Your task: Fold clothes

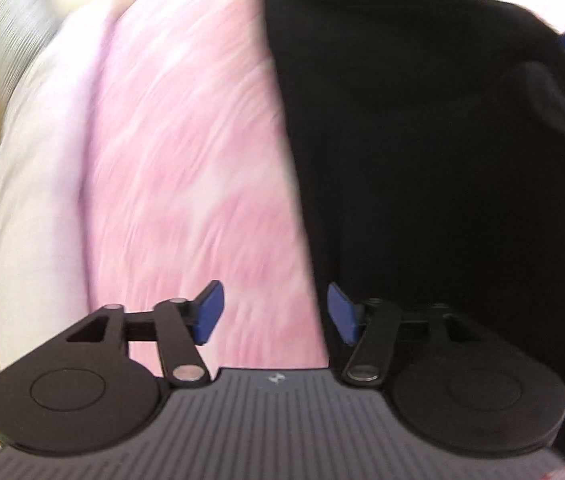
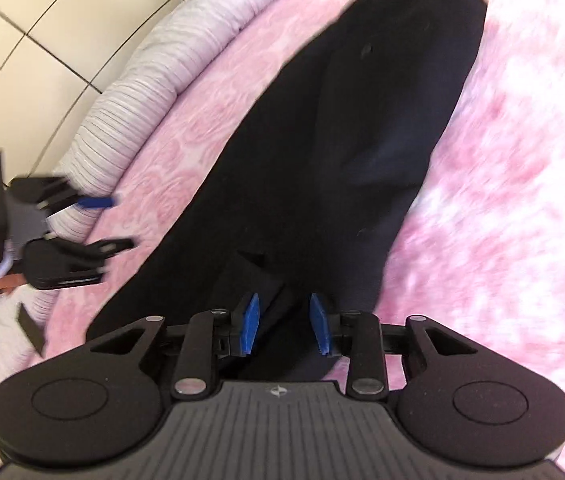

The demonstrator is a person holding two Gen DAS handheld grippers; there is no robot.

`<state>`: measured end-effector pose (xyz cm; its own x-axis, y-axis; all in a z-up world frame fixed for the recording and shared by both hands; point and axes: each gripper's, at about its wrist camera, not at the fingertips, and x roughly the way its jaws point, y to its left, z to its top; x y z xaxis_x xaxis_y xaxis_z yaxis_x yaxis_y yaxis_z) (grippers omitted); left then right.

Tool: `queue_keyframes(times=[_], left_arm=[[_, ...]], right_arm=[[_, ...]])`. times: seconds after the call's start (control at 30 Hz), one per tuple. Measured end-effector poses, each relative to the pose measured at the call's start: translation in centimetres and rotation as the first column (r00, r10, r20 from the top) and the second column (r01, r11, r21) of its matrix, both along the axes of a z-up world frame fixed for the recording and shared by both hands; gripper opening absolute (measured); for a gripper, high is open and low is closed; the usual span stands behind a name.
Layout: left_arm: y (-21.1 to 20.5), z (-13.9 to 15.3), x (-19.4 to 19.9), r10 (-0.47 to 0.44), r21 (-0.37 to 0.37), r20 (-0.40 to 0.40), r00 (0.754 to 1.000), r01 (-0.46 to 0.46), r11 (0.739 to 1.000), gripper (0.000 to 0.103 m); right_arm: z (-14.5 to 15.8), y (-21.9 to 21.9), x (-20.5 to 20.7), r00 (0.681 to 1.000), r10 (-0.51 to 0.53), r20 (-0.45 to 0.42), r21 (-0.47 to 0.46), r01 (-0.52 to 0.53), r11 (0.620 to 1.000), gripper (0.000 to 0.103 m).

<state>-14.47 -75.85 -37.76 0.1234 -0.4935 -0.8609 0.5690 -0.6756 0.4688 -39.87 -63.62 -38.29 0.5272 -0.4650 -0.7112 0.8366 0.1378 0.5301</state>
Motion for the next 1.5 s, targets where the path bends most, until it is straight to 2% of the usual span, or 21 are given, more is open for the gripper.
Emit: queue_keyframes(times=[0.1,0.23,0.33,0.4,0.43,0.47,0.5,0.57,0.6,0.63,0.67,0.77,0.93,1.0,1.1,1.23,1.3,1.33,1.37,1.4,1.5], left_arm=[[1.4,0.5,5.7,0.262,0.065,-0.104,0.959,-0.256,0.964,0.059],[3.7,-1.0,12.3,0.542,0.19,-0.227,0.809,-0.509,0.84,0.059],[5.8,-2.3,15.9,0.661,0.261,-0.275,0.698,-0.608,0.75,0.059],[8.2,-2.3,17.7,0.701,0.288,-0.302,0.646,-0.639,0.713,0.059],[9.2,-2.0,18.2,0.702,0.285,-0.312,0.64,-0.642,0.712,0.058],[10.0,-1.7,18.6,0.683,0.261,-0.313,0.66,-0.632,0.73,0.058],[10.5,-1.5,18.4,0.636,0.213,-0.296,0.713,-0.6,0.771,0.058],[12.6,-1.3,16.9,0.429,0.065,-0.195,0.882,-0.425,0.903,0.059],[14.1,-1.5,15.9,0.284,-0.007,-0.115,0.952,-0.286,0.958,0.059],[15.7,-1.9,15.0,0.127,-0.057,-0.035,0.991,-0.129,0.99,0.059],[17.1,-2.5,14.2,-0.026,-0.088,0.041,0.999,0.03,0.996,0.06],[20.2,-4.2,13.3,-0.328,-0.116,0.172,0.929,0.349,0.93,0.061],[20.8,-6.8,13.3,-0.47,-0.138,0.231,0.852,0.507,0.851,0.065],[21.0,-8.0,13.5,-0.526,-0.147,0.274,0.805,0.575,0.805,0.066],[20.7,-9.2,14.0,-0.578,-0.167,0.325,0.748,0.647,0.744,0.067],[19.6,-10.1,14.0,-0.635,-0.185,0.374,0.676,0.725,0.664,0.067],[18.7,-10.3,13.8,-0.661,-0.165,0.371,0.652,0.747,0.644,0.061],[18.2,-10.2,13.6,-0.672,-0.143,0.356,0.649,0.749,0.647,0.052],[17.7,-10.0,13.3,-0.681,-0.116,0.337,0.651,0.746,0.656,0.028],[17.4,-9.6,13.3,-0.683,-0.105,0.325,0.654,0.743,0.661,0.018],[17.5,-7.9,13.4,-0.676,-0.107,0.311,0.668,0.731,0.674,0.008]], right_arm=[[1.5,1.5,2.7,0.993,0.118,-0.025,-0.083,-0.12,0.989,0.036],[0.9,1.8,6.8,0.965,0.257,-0.05,-0.137,-0.261,0.956,0.036],[-1.1,1.1,8.1,0.95,0.278,-0.143,-0.082,-0.291,0.953,0.031],[-1.5,1.2,8.8,0.931,0.285,-0.228,-0.053,-0.304,0.951,0.026],[-0.7,2.0,9.3,0.915,0.297,-0.273,-0.085,-0.33,0.94,0.032],[0.2,3.0,9.9,0.899,0.315,-0.306,-0.112,-0.362,0.925,0.039],[1.0,4.1,10.7,0.882,0.345,-0.321,-0.132,-0.402,0.906,0.042],[2.5,6.5,12.6,0.845,0.403,-0.352,-0.166,-0.48,0.861,0.046],[2.9,7.9,14.1,0.823,0.434,-0.367,-0.173,-0.519,0.837,0.046],[3.2,9.4,15.8,0.799,0.463,-0.384,-0.178,-0.556,0.812,0.047],[3.1,10.9,17.6,0.774,0.489,-0.403,-0.181,-0.591,0.786,0.047],[2.5,15.5,23.0,0.688,0.547,-0.478,-0.185,-0.687,0.703,0.047],[-0.8,20.7,31.6,0.544,0.548,-0.635,-0.171,-0.792,0.586,0.052],[-2.7,21.3,33.5,0.493,0.512,-0.703,-0.136,-0.8,0.584,0.057],[-4.6,21.8,34.3,0.416,0.424,-0.804,-0.124,-0.816,0.565,0.049],[-4.4,20.8,32.5,0.413,0.411,-0.813,-0.146,-0.827,0.544,0.032],[-3.7,19.7,32.3,0.446,0.444,-0.777,-0.146,-0.814,0.563,0.02],[-3.2,19.1,32.2,0.468,0.461,-0.754,-0.147,-0.804,0.576,0.015],[-2.6,18.5,31.9,0.493,0.48,-0.726,-0.148,-0.793,0.591,0.012],[-2.0,18.1,31.6,0.511,0.497,-0.701,-0.151,-0.788,0.597,0.012],[0.1,17.2,30.5,0.537,0.542,-0.647,-0.172,-0.795,0.582,0.012]])
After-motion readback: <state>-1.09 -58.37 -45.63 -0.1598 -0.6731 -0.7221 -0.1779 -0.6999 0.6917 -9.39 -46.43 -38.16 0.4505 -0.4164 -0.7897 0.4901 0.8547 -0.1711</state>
